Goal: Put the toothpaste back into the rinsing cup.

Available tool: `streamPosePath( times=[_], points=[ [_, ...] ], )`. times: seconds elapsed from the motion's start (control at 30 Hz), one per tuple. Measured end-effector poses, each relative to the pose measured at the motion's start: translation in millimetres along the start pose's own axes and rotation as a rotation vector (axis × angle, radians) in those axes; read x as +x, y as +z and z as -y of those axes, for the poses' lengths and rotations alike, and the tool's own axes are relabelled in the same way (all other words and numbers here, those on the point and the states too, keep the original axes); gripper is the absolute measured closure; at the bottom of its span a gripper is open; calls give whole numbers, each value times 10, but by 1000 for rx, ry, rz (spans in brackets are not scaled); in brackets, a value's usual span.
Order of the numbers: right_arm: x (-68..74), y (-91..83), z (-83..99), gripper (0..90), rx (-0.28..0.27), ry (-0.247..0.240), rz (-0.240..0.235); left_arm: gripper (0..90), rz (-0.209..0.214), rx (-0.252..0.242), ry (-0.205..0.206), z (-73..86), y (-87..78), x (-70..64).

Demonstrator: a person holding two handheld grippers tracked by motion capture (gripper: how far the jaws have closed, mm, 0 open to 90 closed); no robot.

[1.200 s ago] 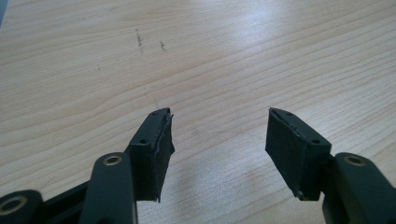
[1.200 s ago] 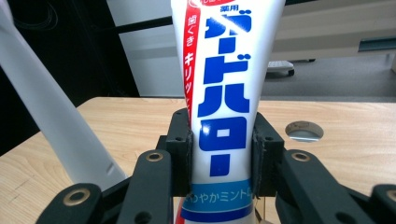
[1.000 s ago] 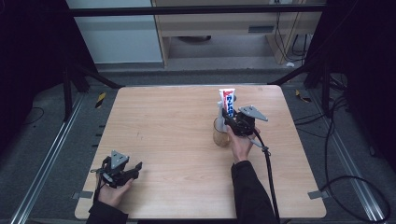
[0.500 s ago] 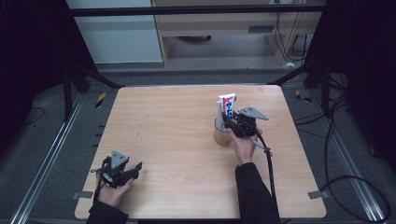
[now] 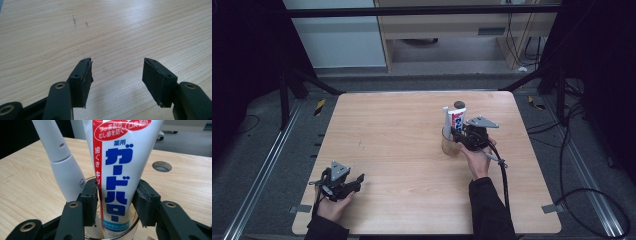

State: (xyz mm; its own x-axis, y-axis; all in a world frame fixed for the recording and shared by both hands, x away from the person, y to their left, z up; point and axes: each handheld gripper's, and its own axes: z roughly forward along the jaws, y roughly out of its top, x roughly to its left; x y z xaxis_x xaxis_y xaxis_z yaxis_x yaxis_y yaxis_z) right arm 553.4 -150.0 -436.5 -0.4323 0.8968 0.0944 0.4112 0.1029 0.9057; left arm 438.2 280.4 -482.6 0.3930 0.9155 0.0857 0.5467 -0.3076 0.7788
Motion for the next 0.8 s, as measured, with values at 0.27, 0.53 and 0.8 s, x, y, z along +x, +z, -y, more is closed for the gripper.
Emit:
streamPosePath(
  times=[0.27,0.53,0.8],
  points=[
    [8,-110,-41,543,9,-41,16,398,1,2,2,-1,1,-5],
    [-45,-360,-90,506,14,-44,16,398,1,1,2,0,-1,-12],
    [-178,-581,154,242,67,-1,-11,396,3,6,-6,3,-1,-4]
  ],
)
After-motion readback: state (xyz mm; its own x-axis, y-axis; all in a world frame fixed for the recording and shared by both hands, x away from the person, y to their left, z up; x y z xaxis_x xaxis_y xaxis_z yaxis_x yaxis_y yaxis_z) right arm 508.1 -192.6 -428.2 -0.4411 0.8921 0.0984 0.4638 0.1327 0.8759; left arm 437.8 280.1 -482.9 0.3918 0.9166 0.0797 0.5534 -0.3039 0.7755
